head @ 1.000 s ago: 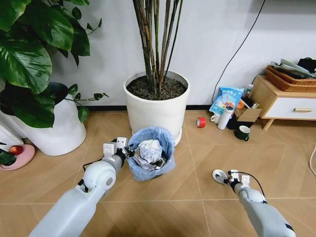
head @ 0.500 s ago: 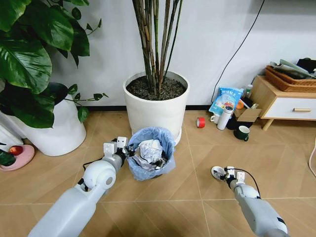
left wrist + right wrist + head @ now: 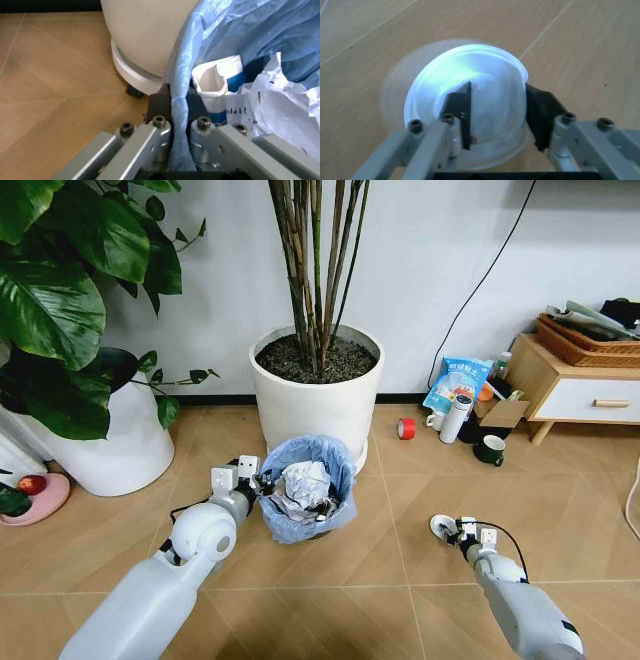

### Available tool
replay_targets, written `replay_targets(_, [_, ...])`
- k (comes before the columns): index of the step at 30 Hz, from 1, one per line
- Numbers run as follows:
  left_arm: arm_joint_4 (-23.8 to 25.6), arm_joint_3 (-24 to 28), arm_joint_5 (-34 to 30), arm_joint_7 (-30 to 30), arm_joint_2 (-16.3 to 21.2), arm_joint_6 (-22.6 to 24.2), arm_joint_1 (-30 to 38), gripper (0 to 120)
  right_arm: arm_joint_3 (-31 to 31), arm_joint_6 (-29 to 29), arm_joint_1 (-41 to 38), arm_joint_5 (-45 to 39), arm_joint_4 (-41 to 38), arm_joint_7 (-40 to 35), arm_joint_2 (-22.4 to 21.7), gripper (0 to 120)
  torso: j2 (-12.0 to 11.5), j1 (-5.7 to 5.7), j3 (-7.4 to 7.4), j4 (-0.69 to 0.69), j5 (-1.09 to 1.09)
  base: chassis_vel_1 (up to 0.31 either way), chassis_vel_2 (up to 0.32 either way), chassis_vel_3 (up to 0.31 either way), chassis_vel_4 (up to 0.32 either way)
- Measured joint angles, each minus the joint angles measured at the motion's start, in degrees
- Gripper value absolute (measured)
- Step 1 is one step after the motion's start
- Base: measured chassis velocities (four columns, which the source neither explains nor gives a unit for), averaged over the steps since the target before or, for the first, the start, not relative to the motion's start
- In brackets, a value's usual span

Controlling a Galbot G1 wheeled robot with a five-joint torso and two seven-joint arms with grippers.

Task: Pick up the trash bin and place the garbage on the floor into it.

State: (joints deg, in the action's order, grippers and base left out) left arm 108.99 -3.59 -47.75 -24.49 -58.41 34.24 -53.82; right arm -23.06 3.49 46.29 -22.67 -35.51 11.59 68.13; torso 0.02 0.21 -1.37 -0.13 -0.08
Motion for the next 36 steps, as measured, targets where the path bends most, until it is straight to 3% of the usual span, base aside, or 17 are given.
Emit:
replay_targets(4, [-0.1, 0.1, 0.0, 0.0, -0.1, 0.0, 0.1, 0, -0.1, 0.0, 0.3, 0.0, 0.0, 0.0, 0.0, 12, 0.0, 0.0, 0.0, 0.0, 0.02, 0.0, 0.0, 0.0, 0.0])
replay_targets(10, [0.0, 0.1, 0.0, 0.0, -0.2, 0.0, 0.1, 0, -0.3, -0.2, 1.0, 0.0, -0.8, -0.1, 0.1, 0, 0.0, 0.01, -0.01, 0.0, 0.05, 0.0, 0.0, 0.0, 0.0])
replay_targets(23, [0.1, 0.0, 0.1, 0.0, -0.3, 0.0, 0.1, 0, -1.1, -0.8, 4.5, 0.3, -7.0, -0.6, -1.2, 0, -0.1, 0.03, -0.05, 0.01, 0.2, 0.0, 0.0, 0.0, 0.0])
replay_targets(27, [0.1, -0.1, 0.1, 0.0, -0.3, -0.1, -0.1, 0, -1.9, -1.0, 6.0, 0.0, -13.0, -1.0, -3.3, 0, -0.1, 0.03, -0.03, -0.01, 0.06, 0.0, 0.0, 0.0, 0.0])
replay_targets(31, [0.1, -0.2, 0.3, 0.0, -0.4, -0.2, -0.2, 0, -2.0, -1.2, 6.8, -0.2, -17.4, -1.0, -5.0, 0, -0.1, 0.03, -0.03, 0.0, 0.11, 0.0, 0.0, 0.0, 0.0])
replay_targets(34, [0.1, -0.2, 0.4, 0.0, -0.5, -0.2, -0.3, 0, -2.2, -1.3, 7.4, -0.5, -20.1, -0.9, -5.9, 0, -0.1, 0.03, -0.02, 0.0, 0.0, 0.0, 0.0, 0.0, 0.0])
replay_targets(36, [0.2, -0.2, 0.5, -0.1, -0.5, -0.2, -0.5, 0, -2.4, -0.4, 8.7, -2.2, -27.5, -0.9, -7.5, 0, 0.0, 0.02, -0.02, -0.02, 0.1, 0.0, 0.0, 0.0, 0.0])
